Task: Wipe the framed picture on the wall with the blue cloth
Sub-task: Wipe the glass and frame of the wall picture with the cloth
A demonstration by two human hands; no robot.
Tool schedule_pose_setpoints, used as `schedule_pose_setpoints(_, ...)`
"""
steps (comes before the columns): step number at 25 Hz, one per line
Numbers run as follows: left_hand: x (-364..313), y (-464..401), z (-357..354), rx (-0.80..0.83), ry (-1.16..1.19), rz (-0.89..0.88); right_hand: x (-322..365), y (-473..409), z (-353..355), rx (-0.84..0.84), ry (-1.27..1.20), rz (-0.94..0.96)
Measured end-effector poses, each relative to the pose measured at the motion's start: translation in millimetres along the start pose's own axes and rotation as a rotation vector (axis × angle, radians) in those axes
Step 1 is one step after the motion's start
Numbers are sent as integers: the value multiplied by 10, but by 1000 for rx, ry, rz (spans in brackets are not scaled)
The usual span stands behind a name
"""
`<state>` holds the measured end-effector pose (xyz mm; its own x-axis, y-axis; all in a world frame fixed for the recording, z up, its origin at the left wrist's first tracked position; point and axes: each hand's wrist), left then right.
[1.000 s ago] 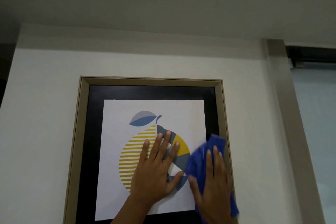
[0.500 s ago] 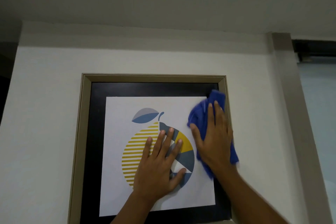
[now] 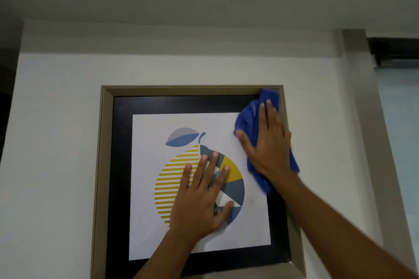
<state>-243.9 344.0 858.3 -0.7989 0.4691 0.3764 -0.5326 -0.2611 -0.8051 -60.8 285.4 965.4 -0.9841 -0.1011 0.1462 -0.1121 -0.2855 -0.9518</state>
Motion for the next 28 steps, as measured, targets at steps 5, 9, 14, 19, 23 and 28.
schedule_pose_setpoints(5, 6, -3, -25, -32, -26, -18, -75, 380, -209, -36, -60, -44)
schedule_pose_setpoints(9, 5, 2, -33, -41, -69, -18, -274, 2002, -536, 119, -22, -71)
schedule_pose_setpoints(14, 16, 6, -38, -62, -76, -28, -217, 1110, -296, 101, -23, -9)
schedule_pose_setpoints(19, 32, -2, -71, -86, -76, -33, -79, -40, -97, -134, -125, 38)
schedule_pose_setpoints(23, 17, -6, -70, -92, -72, -39, -237, 686, -321, -91, -128, 98)
schedule_pose_setpoints(28, -105, 70, -110, -45, -62, -16, -460, 2065, -422, 171, -156, 102)
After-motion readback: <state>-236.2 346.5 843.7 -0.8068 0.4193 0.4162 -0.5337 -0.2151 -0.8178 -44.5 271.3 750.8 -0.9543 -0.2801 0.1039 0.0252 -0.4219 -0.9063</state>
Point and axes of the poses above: each hand's wrist, its own y-axis away from the middle knuckle, its own z-axis out of the back of the hand, x = y × z, and after that the axes turned 12 degrees about x, right-handed
